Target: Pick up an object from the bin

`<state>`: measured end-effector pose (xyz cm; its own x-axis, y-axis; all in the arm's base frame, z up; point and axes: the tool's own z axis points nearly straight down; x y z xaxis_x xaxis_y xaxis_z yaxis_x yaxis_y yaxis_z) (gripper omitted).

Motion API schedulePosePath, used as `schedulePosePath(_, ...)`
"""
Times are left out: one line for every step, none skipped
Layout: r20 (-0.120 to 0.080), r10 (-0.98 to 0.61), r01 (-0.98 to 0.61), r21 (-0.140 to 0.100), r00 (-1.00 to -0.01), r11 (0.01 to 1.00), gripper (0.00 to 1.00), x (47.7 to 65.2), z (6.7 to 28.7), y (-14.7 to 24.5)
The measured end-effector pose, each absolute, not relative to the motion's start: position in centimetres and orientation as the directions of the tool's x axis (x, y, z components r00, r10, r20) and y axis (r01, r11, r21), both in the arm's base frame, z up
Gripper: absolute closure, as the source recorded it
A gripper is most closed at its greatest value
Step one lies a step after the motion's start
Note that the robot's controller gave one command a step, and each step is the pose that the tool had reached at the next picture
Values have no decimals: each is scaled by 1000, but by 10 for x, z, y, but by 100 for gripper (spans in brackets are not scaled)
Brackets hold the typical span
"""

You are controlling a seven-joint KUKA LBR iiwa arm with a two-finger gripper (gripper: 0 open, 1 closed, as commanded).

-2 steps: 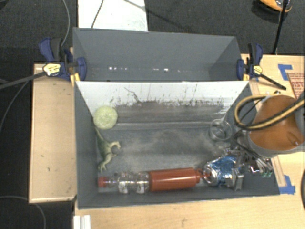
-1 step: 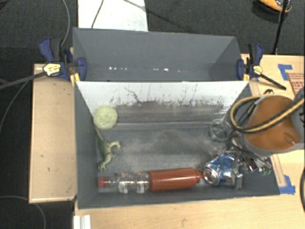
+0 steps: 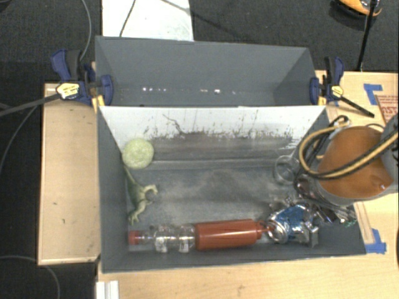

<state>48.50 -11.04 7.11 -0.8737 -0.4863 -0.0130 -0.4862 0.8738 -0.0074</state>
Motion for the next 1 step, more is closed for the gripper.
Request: schedulePosePath(-12, -577, -577, -11, -817, 817, 0, 488, 71, -106)
